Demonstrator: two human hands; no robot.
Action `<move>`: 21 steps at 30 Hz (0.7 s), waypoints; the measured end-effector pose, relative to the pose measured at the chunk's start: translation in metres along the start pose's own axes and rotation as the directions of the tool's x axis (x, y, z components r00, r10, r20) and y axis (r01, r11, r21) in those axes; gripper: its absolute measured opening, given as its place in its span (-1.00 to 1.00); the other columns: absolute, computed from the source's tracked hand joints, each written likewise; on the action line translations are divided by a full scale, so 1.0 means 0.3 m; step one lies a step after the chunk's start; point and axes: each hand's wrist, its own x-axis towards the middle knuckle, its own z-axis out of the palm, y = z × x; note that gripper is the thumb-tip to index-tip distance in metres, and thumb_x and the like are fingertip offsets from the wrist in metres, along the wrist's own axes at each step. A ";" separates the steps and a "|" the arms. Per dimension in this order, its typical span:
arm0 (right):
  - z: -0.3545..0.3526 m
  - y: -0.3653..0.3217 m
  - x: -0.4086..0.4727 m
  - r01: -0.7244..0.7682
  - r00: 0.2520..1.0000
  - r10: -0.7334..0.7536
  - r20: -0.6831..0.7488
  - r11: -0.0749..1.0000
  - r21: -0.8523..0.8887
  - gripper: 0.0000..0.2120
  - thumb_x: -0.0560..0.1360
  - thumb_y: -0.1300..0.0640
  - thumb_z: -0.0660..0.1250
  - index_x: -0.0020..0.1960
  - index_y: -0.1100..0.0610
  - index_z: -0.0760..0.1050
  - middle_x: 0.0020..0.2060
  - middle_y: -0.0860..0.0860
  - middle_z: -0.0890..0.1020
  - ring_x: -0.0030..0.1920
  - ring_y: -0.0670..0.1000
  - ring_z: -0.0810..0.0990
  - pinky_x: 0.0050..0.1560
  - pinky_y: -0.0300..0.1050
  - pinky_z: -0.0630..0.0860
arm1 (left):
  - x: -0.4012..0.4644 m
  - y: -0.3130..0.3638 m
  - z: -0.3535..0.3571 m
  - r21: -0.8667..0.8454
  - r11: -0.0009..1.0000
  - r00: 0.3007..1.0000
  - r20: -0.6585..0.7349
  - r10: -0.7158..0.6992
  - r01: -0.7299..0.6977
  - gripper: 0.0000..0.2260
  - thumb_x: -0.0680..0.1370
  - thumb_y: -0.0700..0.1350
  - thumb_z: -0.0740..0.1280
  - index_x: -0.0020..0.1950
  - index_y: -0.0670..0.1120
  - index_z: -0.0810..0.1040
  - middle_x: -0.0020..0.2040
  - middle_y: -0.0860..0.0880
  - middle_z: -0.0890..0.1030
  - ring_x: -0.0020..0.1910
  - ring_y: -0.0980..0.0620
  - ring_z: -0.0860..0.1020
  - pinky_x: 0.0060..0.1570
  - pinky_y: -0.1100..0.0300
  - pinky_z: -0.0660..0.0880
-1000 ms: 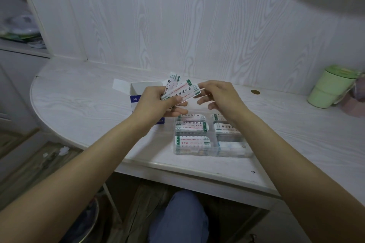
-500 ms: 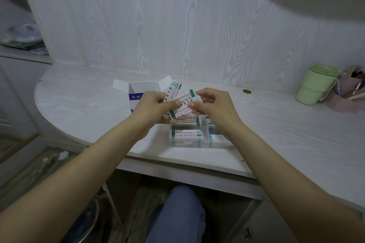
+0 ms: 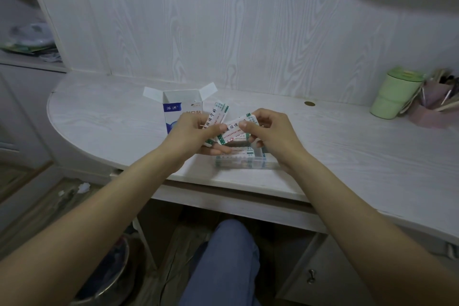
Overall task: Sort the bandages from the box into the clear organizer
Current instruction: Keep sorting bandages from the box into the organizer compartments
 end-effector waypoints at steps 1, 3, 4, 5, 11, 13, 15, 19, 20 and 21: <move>-0.001 0.000 -0.002 0.004 1.000 -0.004 0.000 1.000 0.009 -0.94 0.48 0.20 0.40 -0.09 0.19 0.55 -0.24 0.08 0.63 -0.43 -0.18 0.51 -0.41 -0.31 0.45 | -0.003 -0.001 0.001 0.012 1.000 1.000 0.028 0.005 -0.005 -0.92 0.56 -0.18 0.31 0.00 -0.14 0.58 -0.16 -0.11 0.69 -0.26 -0.05 0.69 -0.35 0.28 0.60; -0.003 -0.004 -0.007 0.019 1.000 -0.019 0.011 0.999 0.039 -0.88 0.47 0.23 0.42 0.00 0.16 0.56 -0.26 0.06 0.61 -0.41 -0.16 0.53 -0.40 -0.30 0.44 | -0.004 -0.001 0.001 0.022 1.000 0.998 0.066 0.007 -0.009 -0.93 0.56 -0.19 0.30 -0.03 -0.12 0.58 -0.20 -0.09 0.70 -0.27 -0.04 0.68 -0.33 0.28 0.61; -0.003 -0.006 -0.010 0.024 1.000 -0.025 0.018 0.999 0.048 -0.85 0.46 0.25 0.42 0.03 0.16 0.57 -0.27 0.06 0.60 -0.42 -0.17 0.53 -0.41 -0.32 0.44 | -0.002 -0.003 0.000 0.030 0.999 0.998 0.070 0.009 -0.011 -0.93 0.56 -0.19 0.30 -0.03 -0.12 0.58 -0.20 -0.08 0.70 -0.28 -0.03 0.68 -0.33 0.27 0.61; -0.002 -0.010 -0.013 0.034 0.999 -0.035 0.016 0.998 0.044 -0.87 0.46 0.27 0.41 0.01 0.17 0.58 -0.28 0.05 0.59 -0.43 -0.19 0.52 -0.44 -0.36 0.41 | 0.000 -0.005 -0.003 0.048 0.999 0.998 0.062 0.016 -0.019 -0.93 0.56 -0.19 0.31 -0.03 -0.12 0.58 -0.20 -0.07 0.69 -0.30 -0.02 0.68 -0.35 0.28 0.60; 0.026 0.015 0.004 0.025 0.995 -0.037 -0.089 0.991 -0.133 -0.88 0.44 0.21 0.45 -0.24 0.08 0.56 -0.34 0.08 0.52 -0.40 -0.03 0.43 -0.47 -0.31 0.36 | 0.025 -0.040 -0.044 0.338 0.932 0.980 -0.096 0.174 -0.132 -0.98 0.54 -0.12 0.36 -0.06 0.00 0.58 -0.22 0.05 0.66 -0.56 0.17 0.49 -0.54 0.39 0.36; 0.030 0.037 0.012 0.006 0.995 -0.026 -0.093 0.977 -0.213 -0.87 0.43 0.15 0.46 -0.26 0.04 0.55 -0.41 0.01 0.46 -0.40 -0.03 0.40 -0.38 -0.22 0.36 | 0.036 -0.054 -0.053 0.359 0.924 0.971 -0.141 0.193 -0.132 -0.95 0.56 -0.12 0.34 -0.02 -0.04 0.58 -0.19 0.04 0.66 -0.59 0.19 0.45 -0.53 0.43 0.35; 0.035 0.056 0.015 -0.003 0.996 -0.028 -0.084 0.940 -0.340 -0.90 0.43 0.09 0.46 -0.22 0.04 0.56 -0.43 -0.08 0.40 -0.40 -0.09 0.36 -0.35 -0.21 0.31 | 0.043 -0.064 -0.058 0.375 0.918 0.965 -0.169 0.203 -0.127 -0.93 0.57 -0.11 0.31 -0.01 -0.06 0.57 -0.16 0.03 0.66 -0.59 0.20 0.44 -0.52 0.43 0.36; 0.046 0.064 0.008 -0.013 0.996 -0.039 -0.079 0.817 -0.576 -0.91 0.45 0.01 0.42 -0.16 0.00 0.55 -0.40 -0.16 0.38 -0.34 -0.13 0.39 -0.39 -0.17 0.24 | 0.049 -0.078 -0.056 0.367 0.925 0.974 -0.155 0.165 -0.098 -0.87 0.61 -0.09 0.25 0.01 -0.09 0.57 -0.15 0.02 0.66 -0.56 0.21 0.42 -0.49 0.43 0.36; 0.049 0.062 0.005 -0.015 0.996 -0.044 -0.081 0.789 -0.614 -0.92 0.45 0.01 0.41 -0.14 0.00 0.55 -0.38 -0.15 0.39 -0.31 -0.10 0.42 -0.38 -0.17 0.23 | 0.049 -0.078 -0.053 0.363 0.928 0.978 -0.149 0.149 -0.086 -0.84 0.62 -0.09 0.23 0.01 -0.10 0.58 -0.16 0.02 0.66 -0.53 0.18 0.43 -0.48 0.41 0.37; 0.051 0.058 0.001 -0.014 0.996 -0.050 -0.080 0.763 -0.646 -0.92 0.46 0.00 0.40 -0.12 0.00 0.56 -0.35 -0.14 0.42 -0.25 -0.07 0.46 -0.35 -0.16 0.25 | 0.050 -0.077 -0.050 0.354 0.932 0.981 -0.142 0.133 -0.076 -0.81 0.63 -0.08 0.21 0.01 -0.12 0.58 -0.18 0.01 0.65 -0.49 0.15 0.42 -0.46 0.39 0.37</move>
